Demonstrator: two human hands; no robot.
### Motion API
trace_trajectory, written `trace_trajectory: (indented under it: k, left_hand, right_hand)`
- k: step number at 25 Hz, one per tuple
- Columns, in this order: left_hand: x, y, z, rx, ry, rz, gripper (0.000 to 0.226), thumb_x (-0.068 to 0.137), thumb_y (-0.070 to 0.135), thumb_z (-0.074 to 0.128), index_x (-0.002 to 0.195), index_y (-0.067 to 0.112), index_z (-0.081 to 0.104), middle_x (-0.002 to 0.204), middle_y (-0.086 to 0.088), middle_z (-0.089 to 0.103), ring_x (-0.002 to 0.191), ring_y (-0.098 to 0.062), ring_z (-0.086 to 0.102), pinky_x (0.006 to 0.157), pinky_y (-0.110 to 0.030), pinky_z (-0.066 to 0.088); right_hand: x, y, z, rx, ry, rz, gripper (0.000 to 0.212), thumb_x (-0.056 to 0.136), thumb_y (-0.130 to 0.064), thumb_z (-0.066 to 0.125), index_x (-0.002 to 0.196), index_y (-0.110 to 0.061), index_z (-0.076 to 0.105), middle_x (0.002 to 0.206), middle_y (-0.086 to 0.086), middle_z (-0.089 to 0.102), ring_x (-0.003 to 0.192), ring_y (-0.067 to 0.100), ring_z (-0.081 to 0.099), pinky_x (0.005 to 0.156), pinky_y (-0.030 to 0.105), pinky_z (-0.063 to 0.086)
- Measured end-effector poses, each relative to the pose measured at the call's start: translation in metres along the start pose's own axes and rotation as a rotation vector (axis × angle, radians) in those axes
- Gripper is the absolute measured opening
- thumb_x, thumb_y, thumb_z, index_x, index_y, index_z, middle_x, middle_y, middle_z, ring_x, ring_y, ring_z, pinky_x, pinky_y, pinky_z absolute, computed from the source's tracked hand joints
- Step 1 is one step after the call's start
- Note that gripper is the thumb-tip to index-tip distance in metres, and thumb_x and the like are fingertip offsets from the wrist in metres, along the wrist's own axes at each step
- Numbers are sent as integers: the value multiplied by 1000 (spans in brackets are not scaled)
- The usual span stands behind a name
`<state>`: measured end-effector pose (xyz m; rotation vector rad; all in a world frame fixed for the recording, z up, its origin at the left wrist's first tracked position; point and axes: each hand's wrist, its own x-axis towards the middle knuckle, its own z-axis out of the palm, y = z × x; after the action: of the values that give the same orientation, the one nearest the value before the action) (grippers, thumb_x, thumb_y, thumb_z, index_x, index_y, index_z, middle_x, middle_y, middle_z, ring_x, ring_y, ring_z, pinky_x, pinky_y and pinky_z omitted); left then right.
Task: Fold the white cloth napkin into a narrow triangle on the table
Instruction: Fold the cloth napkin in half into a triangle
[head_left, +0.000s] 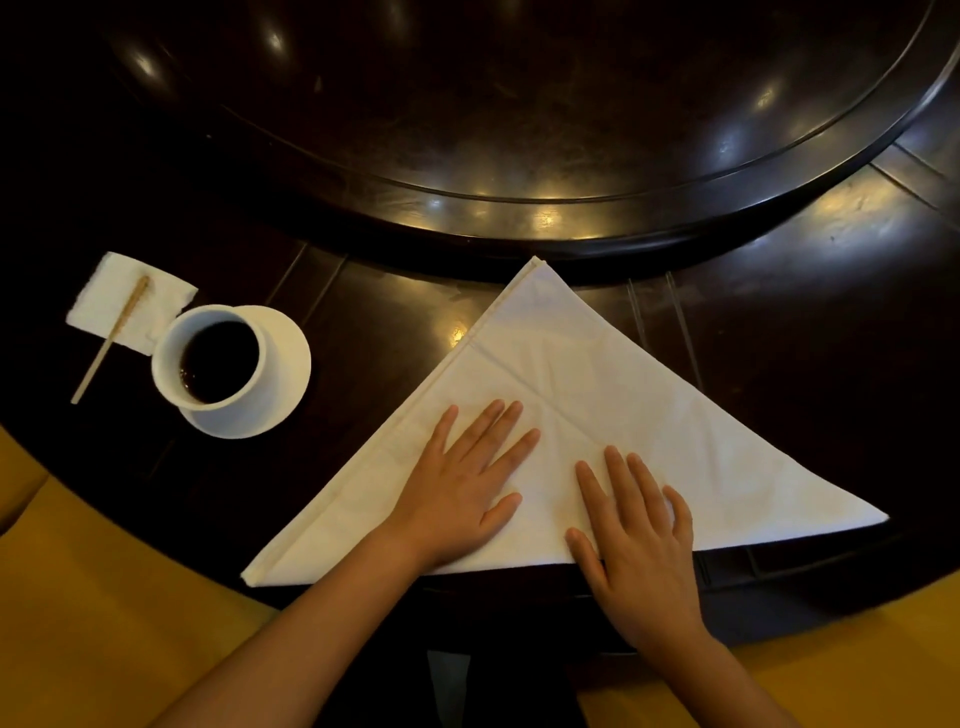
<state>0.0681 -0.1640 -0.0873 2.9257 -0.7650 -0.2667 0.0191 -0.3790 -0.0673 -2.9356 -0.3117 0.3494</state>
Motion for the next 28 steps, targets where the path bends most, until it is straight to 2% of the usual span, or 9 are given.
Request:
trace_trajectory:
  k: [6,9,11,14,20,24,28]
  left_hand:
    - [-30,-17,1,3,-20,20,65,91,50,32,149,26,14,157,-5,7,144,-20,1,112,-48,4]
    - [-32,-13,-2,-24,-4,-33,60,92,44,31,148,26,19,157,-6,13,144,-20,5,112,-50,2]
    - [-24,7,-3,-41,14,-153,56,95,41,21,147,21,21,155,-9,19,143,-24,11,111,-53,6]
    - [-19,27,2,-33,5,-243,59,96,45,5,149,19,14,156,-9,13,143,-26,12,111,-54,9]
    - [-17,26,4,-11,32,-257,66,89,49,29,148,24,17,156,-8,14,143,-24,9,111,-50,6]
    - [-17,27,0,-28,26,-252,65,87,47,29,147,22,22,155,-9,18,142,-24,11,110,-48,6]
    - [-18,26,0,-21,14,-249,63,91,50,21,147,22,20,156,-9,16,143,-26,11,112,-48,4]
  right_hand:
    - [-12,-25,11,-8,-1,-43,64,93,-54,22,148,-22,18,156,8,12,143,27,9,110,53,9]
    - [0,-45,15,16,32,-14,65,93,-50,26,149,-19,12,157,8,7,144,26,4,111,57,4]
    - [11,-56,17,31,41,15,64,94,-47,25,149,-16,10,157,7,7,144,24,3,111,57,4]
    - [15,-59,21,26,13,9,61,97,-45,17,148,-12,12,157,6,9,144,22,3,111,56,8]
    - [-2,6,13,8,35,49,66,93,-51,19,149,-19,7,157,4,5,144,20,-1,113,51,2]
    - [-18,66,3,-34,61,165,68,92,-54,21,149,-18,12,156,4,9,144,19,1,114,48,3]
    - [-28,112,-1,-70,96,282,72,92,-57,16,148,-14,8,155,6,6,143,18,1,115,45,1]
